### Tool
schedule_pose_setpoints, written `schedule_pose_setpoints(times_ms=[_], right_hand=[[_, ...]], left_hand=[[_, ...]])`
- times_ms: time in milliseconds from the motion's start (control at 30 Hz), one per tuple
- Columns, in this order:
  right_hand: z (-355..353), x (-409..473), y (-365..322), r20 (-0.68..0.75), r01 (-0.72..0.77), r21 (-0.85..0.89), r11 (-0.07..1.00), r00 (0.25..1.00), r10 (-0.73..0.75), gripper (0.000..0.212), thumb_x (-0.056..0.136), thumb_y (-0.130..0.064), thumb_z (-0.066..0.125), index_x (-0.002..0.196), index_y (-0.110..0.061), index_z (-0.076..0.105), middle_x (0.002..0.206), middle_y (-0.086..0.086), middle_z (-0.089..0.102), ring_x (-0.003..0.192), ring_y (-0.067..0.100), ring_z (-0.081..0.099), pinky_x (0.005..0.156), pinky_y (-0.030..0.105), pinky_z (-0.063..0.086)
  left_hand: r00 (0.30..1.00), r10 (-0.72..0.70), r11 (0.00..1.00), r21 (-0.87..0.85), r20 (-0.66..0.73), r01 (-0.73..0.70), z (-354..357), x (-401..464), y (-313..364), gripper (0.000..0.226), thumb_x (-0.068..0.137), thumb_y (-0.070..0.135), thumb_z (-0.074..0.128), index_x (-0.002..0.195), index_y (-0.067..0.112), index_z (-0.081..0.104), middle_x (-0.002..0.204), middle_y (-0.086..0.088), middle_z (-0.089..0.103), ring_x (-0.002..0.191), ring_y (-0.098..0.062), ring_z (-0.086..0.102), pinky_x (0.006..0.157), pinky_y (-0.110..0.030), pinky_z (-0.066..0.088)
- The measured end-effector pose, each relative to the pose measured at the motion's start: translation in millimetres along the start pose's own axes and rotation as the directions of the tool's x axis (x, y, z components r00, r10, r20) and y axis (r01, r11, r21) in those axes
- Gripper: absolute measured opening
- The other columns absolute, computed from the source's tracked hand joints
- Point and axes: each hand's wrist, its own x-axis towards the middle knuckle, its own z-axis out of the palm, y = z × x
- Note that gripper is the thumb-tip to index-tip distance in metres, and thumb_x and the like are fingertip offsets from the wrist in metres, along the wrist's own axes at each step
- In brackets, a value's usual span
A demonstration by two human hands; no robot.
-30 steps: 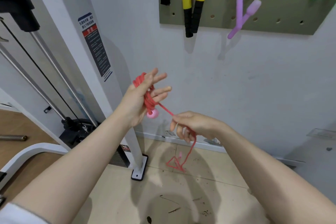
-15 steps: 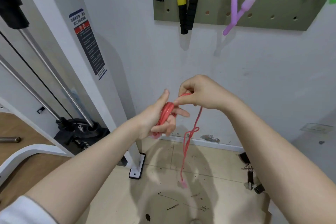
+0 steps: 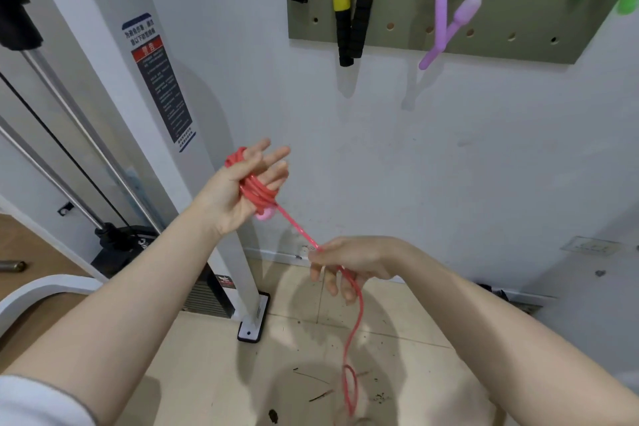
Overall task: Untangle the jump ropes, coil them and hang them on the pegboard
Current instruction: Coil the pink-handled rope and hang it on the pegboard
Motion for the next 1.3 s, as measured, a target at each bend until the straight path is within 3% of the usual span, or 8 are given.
schedule_pose_setpoints(times_ms=[200,400,500,633,800,1000,1133,1300], right_hand=[[1,-26,-21,0.275,0.149,-0.160,0.976,0.956,-0.101,0.025,0.093,-0.014,0.055,0.119,-0.015,0.053,0.065,0.001,0.056,0.040,0.009,0.046,0.046,0.020,0.045],[-27,-32,-39,-0.407,0.557,0.043,0.829,0.767,-0.495,0.023,0.094,-0.011,0.052,0.072,-0.011,0.061,0.040,-0.012,0.038,0.038,0.000,0.027,0.041,0.014,0.021],[-42,-19,-36,-0.627,0.612,0.039,0.790,0.631,-0.458,0.024,0.088,-0.012,0.061,0.064,-0.012,0.061,0.043,-0.011,0.039,0.043,0.005,0.029,0.045,0.017,0.024],[-48,-1,-25,-0.716,0.601,0.059,0.797,0.582,-0.386,0.028,0.086,-0.018,0.064,0.060,-0.015,0.056,0.051,-0.009,0.046,0.053,0.006,0.038,0.056,0.018,0.033],[-29,12,-3,-0.458,0.440,0.077,0.895,0.812,-0.361,0.040,0.098,-0.028,0.043,0.070,-0.006,0.060,0.054,0.011,0.052,0.053,0.013,0.045,0.058,0.027,0.039],[-8,2,-1,-0.100,0.079,-0.168,0.983,0.990,-0.097,0.023,0.097,-0.020,0.046,0.118,-0.012,0.046,0.067,0.006,0.056,0.045,0.014,0.054,0.048,0.023,0.046],[-10,-20,-21,0.017,0.121,-0.332,0.935,0.992,-0.123,0.034,0.092,-0.012,0.052,0.125,-0.016,0.044,0.067,0.004,0.057,0.034,0.009,0.040,0.037,0.018,0.035],[-32,-43,-46,-0.310,0.443,-0.212,0.871,0.815,-0.490,0.014,0.088,-0.012,0.060,0.076,-0.008,0.066,0.047,-0.008,0.047,0.041,0.009,0.037,0.041,0.018,0.032]], left_hand=[[0.916,0.169,0.899,0.439,-0.365,0.009,-22,7,-24,0.058,0.092,-0.002,0.050,0.144,0.013,0.028,0.148,-0.004,0.034,0.105,-0.010,0.056,0.087,-0.019,0.041],[0.948,-0.296,0.695,0.654,-0.115,0.297,13,-16,-42,0.053,0.099,0.044,0.031,0.124,0.002,0.051,0.067,-0.005,0.071,0.030,-0.008,0.043,0.044,-0.017,0.044],[0.851,-0.516,0.694,0.630,0.098,0.348,31,-22,-36,0.088,0.088,0.066,0.010,0.112,-0.004,0.058,0.054,-0.015,0.064,0.023,-0.008,0.028,0.038,-0.017,0.036],[0.650,-0.549,0.799,0.558,0.526,0.223,41,-26,-26,0.067,0.077,0.067,0.053,0.108,0.010,0.070,0.057,-0.005,0.065,0.026,0.000,0.032,0.049,-0.015,0.042],[0.820,-0.268,0.906,0.422,0.506,0.036,41,-18,-17,0.066,0.070,0.042,0.074,0.126,0.013,0.054,0.076,-0.003,0.071,0.027,-0.012,0.031,0.071,-0.023,0.050],[0.998,-0.057,0.968,0.244,0.008,0.053,36,-3,-22,0.043,0.091,0.013,0.050,0.133,0.011,0.042,0.108,-0.004,0.068,0.075,-0.014,0.071,0.076,-0.025,0.056],[0.991,0.072,0.726,0.688,-0.116,0.028,19,4,-32,0.039,0.096,0.010,0.049,0.134,0.004,0.041,0.114,-0.003,0.064,0.076,-0.009,0.069,0.082,-0.020,0.054],[0.989,-0.138,0.459,0.888,0.048,0.021,40,-14,-41,0.037,0.097,0.038,0.044,0.099,0.005,0.062,0.082,-0.002,0.065,0.039,-0.002,0.050,0.045,-0.019,0.039]])
